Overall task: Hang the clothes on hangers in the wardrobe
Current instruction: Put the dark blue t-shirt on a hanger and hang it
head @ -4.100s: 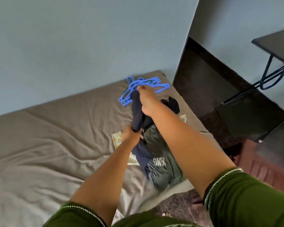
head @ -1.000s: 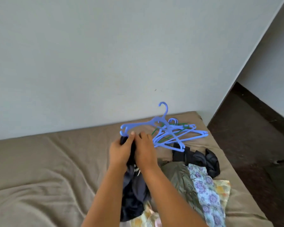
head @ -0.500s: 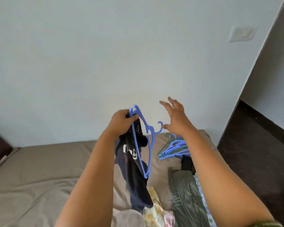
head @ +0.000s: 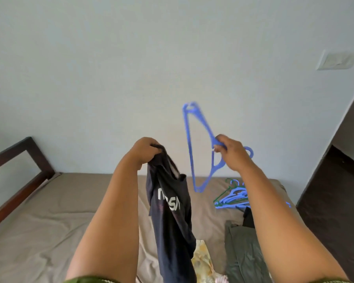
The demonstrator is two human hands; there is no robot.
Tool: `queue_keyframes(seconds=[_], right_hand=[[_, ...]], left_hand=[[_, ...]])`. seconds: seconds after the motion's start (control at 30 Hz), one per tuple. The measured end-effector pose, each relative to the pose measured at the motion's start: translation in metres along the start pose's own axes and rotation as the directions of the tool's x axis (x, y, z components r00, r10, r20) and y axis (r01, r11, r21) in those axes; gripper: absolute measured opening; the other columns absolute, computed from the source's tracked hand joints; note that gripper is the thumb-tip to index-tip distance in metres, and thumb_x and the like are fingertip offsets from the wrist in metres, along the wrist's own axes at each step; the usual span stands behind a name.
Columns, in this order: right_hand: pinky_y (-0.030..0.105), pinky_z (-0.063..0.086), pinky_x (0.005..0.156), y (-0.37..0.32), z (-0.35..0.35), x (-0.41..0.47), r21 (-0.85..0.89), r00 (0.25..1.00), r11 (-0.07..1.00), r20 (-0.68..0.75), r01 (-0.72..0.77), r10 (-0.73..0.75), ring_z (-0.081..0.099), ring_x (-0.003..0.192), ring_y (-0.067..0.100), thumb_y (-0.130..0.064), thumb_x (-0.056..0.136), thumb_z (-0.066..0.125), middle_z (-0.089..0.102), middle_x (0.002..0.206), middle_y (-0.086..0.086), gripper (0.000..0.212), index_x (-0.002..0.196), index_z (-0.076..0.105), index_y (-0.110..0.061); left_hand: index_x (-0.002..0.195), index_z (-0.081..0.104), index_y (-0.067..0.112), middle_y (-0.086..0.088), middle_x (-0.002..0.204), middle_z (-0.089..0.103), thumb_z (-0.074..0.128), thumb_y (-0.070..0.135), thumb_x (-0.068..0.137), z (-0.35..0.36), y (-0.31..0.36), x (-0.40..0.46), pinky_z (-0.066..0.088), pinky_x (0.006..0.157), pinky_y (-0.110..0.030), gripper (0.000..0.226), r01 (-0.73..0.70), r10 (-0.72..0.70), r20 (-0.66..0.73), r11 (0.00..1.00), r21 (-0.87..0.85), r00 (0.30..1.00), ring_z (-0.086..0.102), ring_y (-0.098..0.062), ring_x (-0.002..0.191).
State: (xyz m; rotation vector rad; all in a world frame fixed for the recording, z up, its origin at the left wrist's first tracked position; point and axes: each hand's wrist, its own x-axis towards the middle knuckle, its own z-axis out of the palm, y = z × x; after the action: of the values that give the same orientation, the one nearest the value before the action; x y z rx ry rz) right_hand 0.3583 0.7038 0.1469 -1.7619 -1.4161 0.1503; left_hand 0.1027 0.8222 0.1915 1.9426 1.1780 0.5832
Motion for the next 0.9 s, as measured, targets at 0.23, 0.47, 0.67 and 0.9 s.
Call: queue_keyframes(seconds=[0.23, 0.47, 0.67, 0.9], right_hand=[[0.033, 0.051, 0.080, -0.037, -0.011, 0.002, 0.289, 0.981, 0.952, -0.189, 0.101, -0.047, 0.069, 0.086, 0.013, -0.019, 0.102, 0.042, 0.065, 0.075, -0.015, 0.024, 0.084, 0.046, -0.035], [0.040, 0.051, 0.081, -0.049, -0.030, 0.006, 0.288, 0.947, 0.940, -0.310, 0.181, -0.087, 0.065, 0.080, 0.018, -0.024, 0.102, 0.040, 0.060, 0.075, -0.021, 0.026, 0.083, 0.045, -0.042], [0.018, 0.047, 0.076, -0.066, 0.010, 0.008, 0.342, 0.957, 0.902, -0.209, 0.265, -0.202, 0.066, 0.084, 0.011, -0.017, 0.100, 0.044, 0.064, 0.083, -0.012, 0.012, 0.092, 0.046, -0.027], [0.027, 0.043, 0.078, -0.043, 0.061, 0.003, 0.187, 0.978, 0.962, 0.025, 0.199, -0.207, 0.057, 0.089, 0.020, -0.011, 0.099, 0.040, 0.060, 0.096, 0.005, 0.019, 0.107, 0.057, -0.014]], left_hand=[[0.107, 0.063, 0.009, -0.004, 0.097, 0.058, 0.041, 0.017, 0.097, 0.012, -0.015, -0.001, 0.040, 0.076, -0.030, 0.026, 0.062, -0.012, -0.221, 0.974, 0.217, 0.975, 0.052, -0.023, 0.089], [0.086, 0.062, 0.006, -0.005, 0.075, 0.057, 0.050, 0.022, 0.092, -0.001, -0.031, -0.001, 0.043, 0.057, -0.028, 0.021, 0.237, -0.082, -0.445, 0.922, 0.305, 0.892, 0.054, -0.025, 0.069], [0.074, 0.055, 0.007, -0.007, 0.067, 0.049, 0.051, 0.022, 0.089, 0.001, -0.013, 0.006, 0.040, 0.057, -0.029, 0.022, 0.170, -0.123, -0.300, 0.976, 0.139, 0.946, 0.044, -0.023, 0.061], [0.105, 0.066, 0.002, -0.015, 0.104, 0.066, 0.066, 0.023, 0.087, -0.024, 0.000, 0.005, 0.053, 0.088, -0.042, 0.027, 0.325, -0.326, -0.051, 0.945, -0.029, 0.944, 0.063, -0.033, 0.097]])
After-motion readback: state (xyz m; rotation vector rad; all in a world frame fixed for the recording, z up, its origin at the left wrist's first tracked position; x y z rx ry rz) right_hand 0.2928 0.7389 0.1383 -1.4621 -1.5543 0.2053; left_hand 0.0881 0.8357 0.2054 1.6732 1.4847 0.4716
